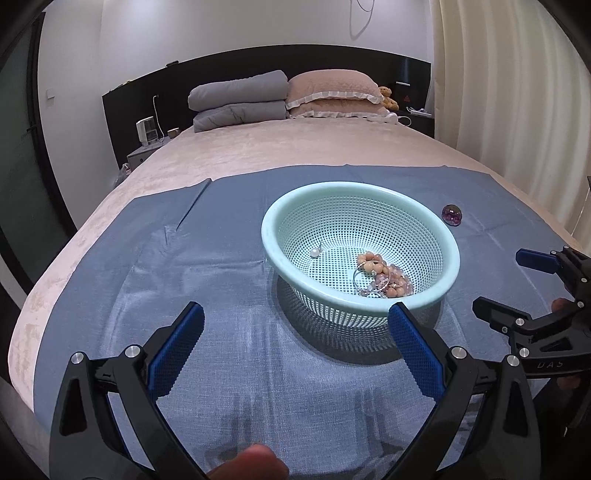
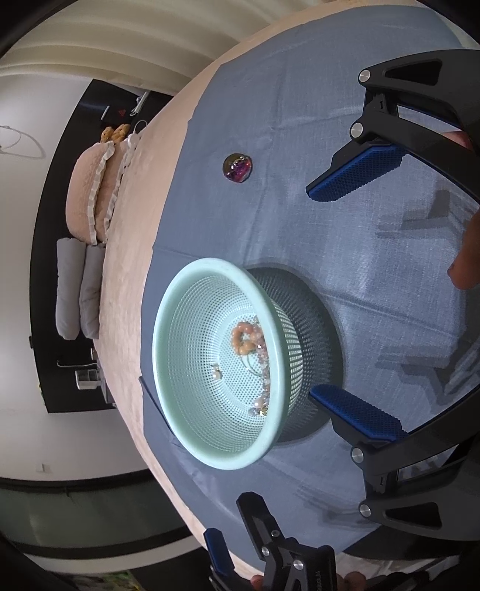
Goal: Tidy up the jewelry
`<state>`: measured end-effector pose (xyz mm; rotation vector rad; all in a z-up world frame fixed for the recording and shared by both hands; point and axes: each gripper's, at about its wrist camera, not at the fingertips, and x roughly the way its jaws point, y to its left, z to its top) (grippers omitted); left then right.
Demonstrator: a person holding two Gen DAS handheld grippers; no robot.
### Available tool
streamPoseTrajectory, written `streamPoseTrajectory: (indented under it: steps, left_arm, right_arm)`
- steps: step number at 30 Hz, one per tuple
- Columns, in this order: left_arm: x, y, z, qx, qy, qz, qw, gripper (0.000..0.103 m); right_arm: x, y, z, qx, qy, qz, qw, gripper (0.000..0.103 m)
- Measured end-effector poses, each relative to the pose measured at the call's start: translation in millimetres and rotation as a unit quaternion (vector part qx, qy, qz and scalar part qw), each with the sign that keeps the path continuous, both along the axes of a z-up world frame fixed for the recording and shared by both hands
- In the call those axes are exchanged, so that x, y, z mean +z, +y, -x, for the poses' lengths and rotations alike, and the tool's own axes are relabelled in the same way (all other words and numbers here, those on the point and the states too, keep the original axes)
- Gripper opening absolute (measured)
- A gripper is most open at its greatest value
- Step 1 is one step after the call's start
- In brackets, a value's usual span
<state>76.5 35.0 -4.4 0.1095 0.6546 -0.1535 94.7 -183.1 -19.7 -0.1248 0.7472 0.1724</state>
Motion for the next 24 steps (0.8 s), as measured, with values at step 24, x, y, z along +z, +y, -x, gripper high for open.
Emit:
streamPoseTrajectory:
  steps: [24]
  left_arm:
    - [0.3,-3.2,2.1,-0.012,-0.003,0.005,0.9999,0.097]
  right_arm:
    - [-1.0,1.9,2.2,0.004,0.001,-0.001,1.0,0.095]
